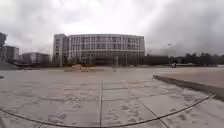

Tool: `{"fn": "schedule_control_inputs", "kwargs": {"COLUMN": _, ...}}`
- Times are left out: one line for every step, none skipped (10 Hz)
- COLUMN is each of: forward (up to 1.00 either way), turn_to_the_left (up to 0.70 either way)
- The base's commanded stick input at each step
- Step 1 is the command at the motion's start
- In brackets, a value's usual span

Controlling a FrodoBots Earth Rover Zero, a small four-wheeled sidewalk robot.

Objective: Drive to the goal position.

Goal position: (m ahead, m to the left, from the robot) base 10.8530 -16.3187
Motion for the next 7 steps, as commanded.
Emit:
{"fn": "schedule_control_inputs", "kwargs": {"forward": 0.70, "turn_to_the_left": 0.01}}
{"fn": "schedule_control_inputs", "kwargs": {"forward": 0.70, "turn_to_the_left": 0.01}}
{"fn": "schedule_control_inputs", "kwargs": {"forward": 0.70, "turn_to_the_left": 0.01}}
{"fn": "schedule_control_inputs", "kwargs": {"forward": 0.70, "turn_to_the_left": 0.01}}
{"fn": "schedule_control_inputs", "kwargs": {"forward": 0.70, "turn_to_the_left": 0.01}}
{"fn": "schedule_control_inputs", "kwargs": {"forward": 0.70, "turn_to_the_left": 0.01}}
{"fn": "schedule_control_inputs", "kwargs": {"forward": 0.70, "turn_to_the_left": 0.01}}
